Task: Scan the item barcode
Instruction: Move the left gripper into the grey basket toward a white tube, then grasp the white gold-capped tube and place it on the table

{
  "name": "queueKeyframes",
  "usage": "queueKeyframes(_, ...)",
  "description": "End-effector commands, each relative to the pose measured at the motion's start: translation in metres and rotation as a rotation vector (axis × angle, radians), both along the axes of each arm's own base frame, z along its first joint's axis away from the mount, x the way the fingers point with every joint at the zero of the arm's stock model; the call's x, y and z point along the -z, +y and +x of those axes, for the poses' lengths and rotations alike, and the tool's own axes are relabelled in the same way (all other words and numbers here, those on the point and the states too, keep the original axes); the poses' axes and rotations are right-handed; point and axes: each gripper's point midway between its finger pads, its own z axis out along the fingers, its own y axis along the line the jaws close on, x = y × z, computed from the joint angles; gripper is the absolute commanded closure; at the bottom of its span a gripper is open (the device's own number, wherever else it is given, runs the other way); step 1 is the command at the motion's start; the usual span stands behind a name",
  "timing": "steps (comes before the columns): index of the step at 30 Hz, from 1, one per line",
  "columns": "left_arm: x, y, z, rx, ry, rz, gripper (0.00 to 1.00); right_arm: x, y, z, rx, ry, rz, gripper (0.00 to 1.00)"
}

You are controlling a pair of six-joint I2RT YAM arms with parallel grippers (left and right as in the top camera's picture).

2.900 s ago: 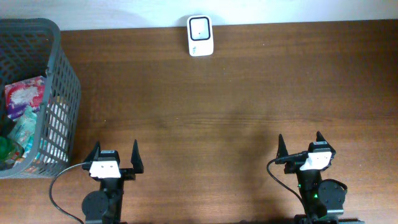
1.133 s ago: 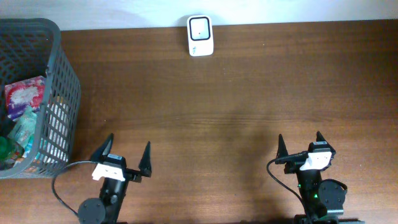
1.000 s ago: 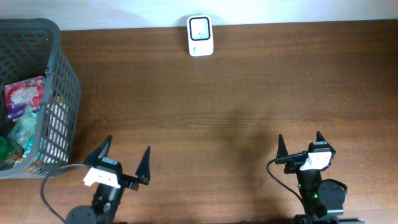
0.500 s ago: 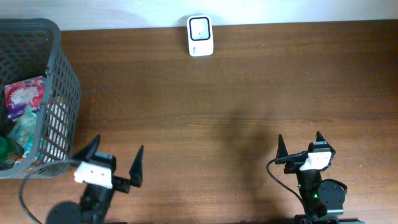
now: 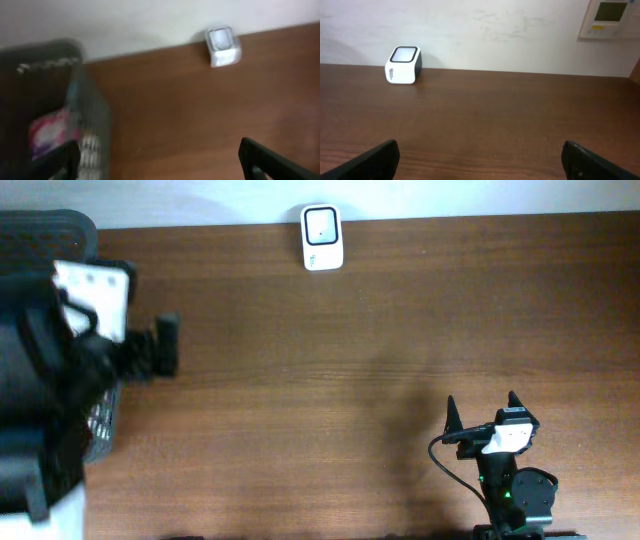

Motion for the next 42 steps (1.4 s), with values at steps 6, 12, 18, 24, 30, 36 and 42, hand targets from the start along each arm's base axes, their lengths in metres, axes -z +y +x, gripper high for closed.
queueKeyframes(6, -0.008, 0.171, 0.038, -0.587, -0.013, -0.445, 0.01, 0.004, 0.003, 0.0, -0.012, 0.005, 0.001, 0.01)
queueKeyframes(12, 0.039, 0.247, 0.04, -0.659, 0.108, -0.248, 0.01, 0.004, 0.003, 0.0, -0.012, 0.005, 0.001, 0.01)
queueKeyframes(18, 0.16, 0.277, 0.049, -0.657, 0.501, -0.207, 0.09, 0.004, 0.003, 0.0, -0.012, 0.005, 0.001, 0.01)
queueKeyframes(24, 0.207, 0.259, 0.089, -0.461, 0.601, -0.121, 0.14, 0.004, 0.003, 0.0, -0.012, 0.005, 0.001, 0.01)
queueKeyframes(30, 0.269, 0.233, 0.101, -0.245, 0.73, -0.21, 0.16, 0.004, 0.003, 0.0, -0.012, 0.005, 0.001, 0.01)
queueKeyframes(36, 0.323, 0.227, 0.081, -0.154, 0.853, -0.167, 0.21, 0.004, 0.003, 0.0, -0.012, 0.005, 0.001, 0.01)
queueKeyframes(42, 0.359, 0.214, 0.071, -0.097, 0.94, -0.083, 0.3, 0.003, 0.003, 0.0, -0.012, 0.005, 0.001, 0.01)
